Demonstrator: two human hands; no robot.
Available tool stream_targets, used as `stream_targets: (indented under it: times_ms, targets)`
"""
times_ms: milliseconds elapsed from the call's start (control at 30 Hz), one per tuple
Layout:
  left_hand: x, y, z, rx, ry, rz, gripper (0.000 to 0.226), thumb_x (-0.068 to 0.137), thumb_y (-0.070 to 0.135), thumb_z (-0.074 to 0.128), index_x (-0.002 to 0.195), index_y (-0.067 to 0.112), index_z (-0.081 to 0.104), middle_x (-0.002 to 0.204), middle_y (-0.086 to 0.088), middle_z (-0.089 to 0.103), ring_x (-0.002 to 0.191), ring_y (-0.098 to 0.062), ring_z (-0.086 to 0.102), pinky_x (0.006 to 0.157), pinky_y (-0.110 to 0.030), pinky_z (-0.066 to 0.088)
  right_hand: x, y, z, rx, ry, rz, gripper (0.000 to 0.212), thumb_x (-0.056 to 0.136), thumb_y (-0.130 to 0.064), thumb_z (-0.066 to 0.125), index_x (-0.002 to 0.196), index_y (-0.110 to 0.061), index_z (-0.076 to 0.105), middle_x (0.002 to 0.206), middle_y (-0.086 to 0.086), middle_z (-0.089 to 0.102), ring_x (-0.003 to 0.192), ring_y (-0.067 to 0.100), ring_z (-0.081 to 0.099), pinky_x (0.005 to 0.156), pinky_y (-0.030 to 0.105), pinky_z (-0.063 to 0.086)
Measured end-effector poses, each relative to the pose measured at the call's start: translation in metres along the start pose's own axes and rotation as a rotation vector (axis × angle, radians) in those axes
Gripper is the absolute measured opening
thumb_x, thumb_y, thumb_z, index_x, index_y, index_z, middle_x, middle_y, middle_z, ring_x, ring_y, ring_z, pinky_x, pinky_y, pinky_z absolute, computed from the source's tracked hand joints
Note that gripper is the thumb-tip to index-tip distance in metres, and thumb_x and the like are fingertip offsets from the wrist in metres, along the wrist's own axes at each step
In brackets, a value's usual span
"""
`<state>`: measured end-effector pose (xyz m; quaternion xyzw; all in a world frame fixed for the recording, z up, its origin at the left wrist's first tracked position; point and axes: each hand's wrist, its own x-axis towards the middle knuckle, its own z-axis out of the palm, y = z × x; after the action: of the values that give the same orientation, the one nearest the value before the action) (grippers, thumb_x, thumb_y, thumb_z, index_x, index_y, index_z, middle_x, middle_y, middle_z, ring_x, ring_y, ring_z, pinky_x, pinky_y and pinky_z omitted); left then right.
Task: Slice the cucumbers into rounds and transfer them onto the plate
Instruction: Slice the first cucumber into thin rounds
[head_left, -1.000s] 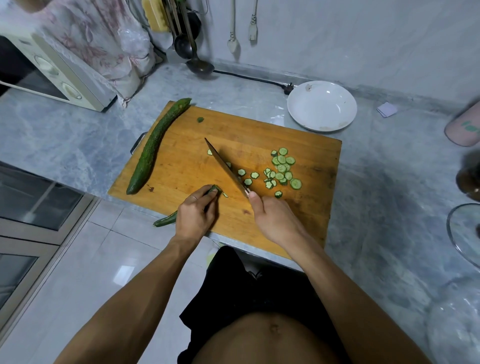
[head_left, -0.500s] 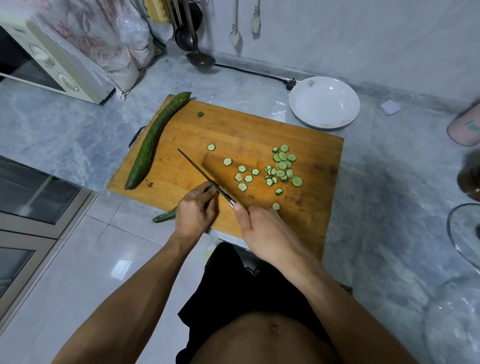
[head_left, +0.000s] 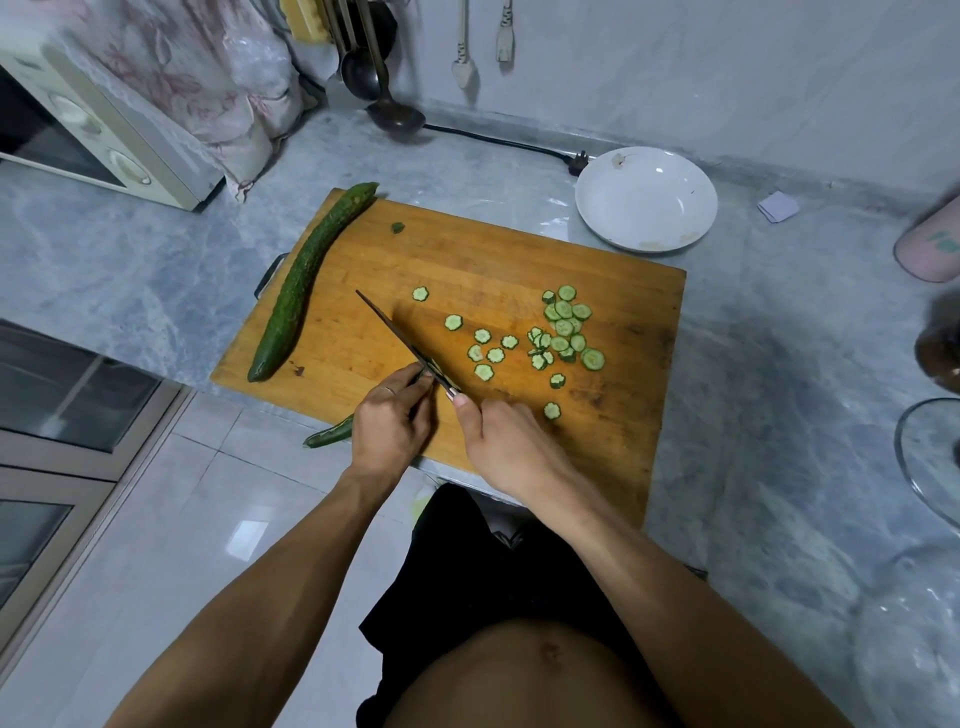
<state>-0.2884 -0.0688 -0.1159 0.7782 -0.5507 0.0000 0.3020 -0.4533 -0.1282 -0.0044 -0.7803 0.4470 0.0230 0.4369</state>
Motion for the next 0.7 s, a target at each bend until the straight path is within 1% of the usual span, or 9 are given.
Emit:
stream_targets:
  times_ms: [100,167,233,300,400,500,533,600,700]
  targets:
    - [0.001,0.002,-0.003,-0.01,0.012,-0.018,0.023,0.083,0.012,0.064,0.102,0.006,0.076,0.114,-0.012,0.07,0.091,-0.029,0.071,0.071,-0.033,0.057,0.005,0.005,0.0,0.008,0.031,-0.022,0.053,0.105,-0.05,0.023,0.073,-0.014,0.047,0.081,0.013,0.059,0.085,0.037,0.06,0.065,0.036,0.04]
    - [0.001,0.002,-0.004,-0.028,0.016,-0.038,0.025,0.084,0.014,0.063,0.105,0.008,0.076,0.116,-0.01,0.07,0.093,-0.028,0.07,0.073,-0.032,0.056,0.008,0.008,-0.003,0.023,0.034,-0.016,0.055,0.105,-0.049,0.022,0.068,-0.017,0.047,0.073,0.008,0.055,0.078,0.033,0.056,0.064,0.035,0.039]
    - [0.001,0.003,-0.004,-0.044,0.01,-0.056,0.025,0.086,0.015,0.063,0.107,0.009,0.075,0.117,-0.009,0.069,0.094,-0.027,0.069,0.076,-0.03,0.055,0.009,0.01,-0.009,0.044,0.031,-0.011,0.059,0.106,-0.047,0.021,0.064,-0.016,0.047,0.069,0.007,0.053,0.076,0.03,0.052,0.064,0.033,0.035]
    - [0.001,0.002,-0.005,-0.054,0.007,-0.063,0.025,0.086,0.016,0.063,0.106,0.009,0.075,0.117,-0.009,0.069,0.094,-0.027,0.069,0.076,-0.031,0.056,0.007,0.014,-0.013,0.052,0.034,-0.012,0.06,0.106,-0.046,0.021,0.063,-0.014,0.047,0.068,0.008,0.054,0.075,0.03,0.052,0.065,0.034,0.036]
    - [0.002,0.002,-0.007,-0.049,-0.003,-0.044,0.025,0.085,0.015,0.063,0.105,0.007,0.076,0.117,-0.011,0.07,0.093,-0.028,0.07,0.076,-0.033,0.058,-0.002,0.017,-0.016,0.048,0.034,-0.037,0.058,0.106,-0.046,0.022,0.066,-0.013,0.049,0.067,0.007,0.053,0.073,0.03,0.052,0.066,0.036,0.04]
    - [0.003,0.002,-0.007,-0.058,-0.005,-0.032,0.024,0.084,0.015,0.063,0.103,0.006,0.076,0.116,-0.012,0.07,0.093,-0.028,0.071,0.077,-0.035,0.058,-0.012,0.015,-0.017,0.027,0.04,-0.068,0.057,0.105,-0.048,0.022,0.074,-0.013,0.053,0.075,0.008,0.058,0.077,0.029,0.053,0.071,0.038,0.045]
    - [0.003,0.002,-0.007,-0.06,-0.008,-0.033,0.024,0.085,0.015,0.064,0.103,0.006,0.076,0.116,-0.013,0.07,0.093,-0.028,0.071,0.078,-0.035,0.058,-0.014,0.013,-0.017,0.017,0.039,-0.077,0.056,0.105,-0.049,0.022,0.073,-0.015,0.052,0.077,0.009,0.059,0.079,0.029,0.055,0.071,0.039,0.046]
    - [0.002,0.002,-0.007,-0.067,-0.01,-0.041,0.024,0.085,0.016,0.063,0.101,0.005,0.077,0.115,-0.013,0.07,0.093,-0.029,0.071,0.078,-0.034,0.058,-0.019,0.009,-0.016,-0.01,0.035,-0.096,0.054,0.104,-0.051,0.023,0.069,-0.017,0.047,0.076,0.008,0.058,0.078,0.03,0.057,0.067,0.041,0.047]
    - [0.003,0.003,-0.008,-0.069,-0.005,-0.049,0.023,0.084,0.016,0.062,0.097,0.005,0.077,0.111,-0.014,0.071,0.09,-0.028,0.071,0.078,-0.03,0.055,-0.023,0.005,-0.016,-0.043,0.037,-0.116,0.053,0.104,-0.051,0.024,0.068,-0.017,0.045,0.075,0.009,0.057,0.076,0.031,0.058,0.061,0.04,0.045]
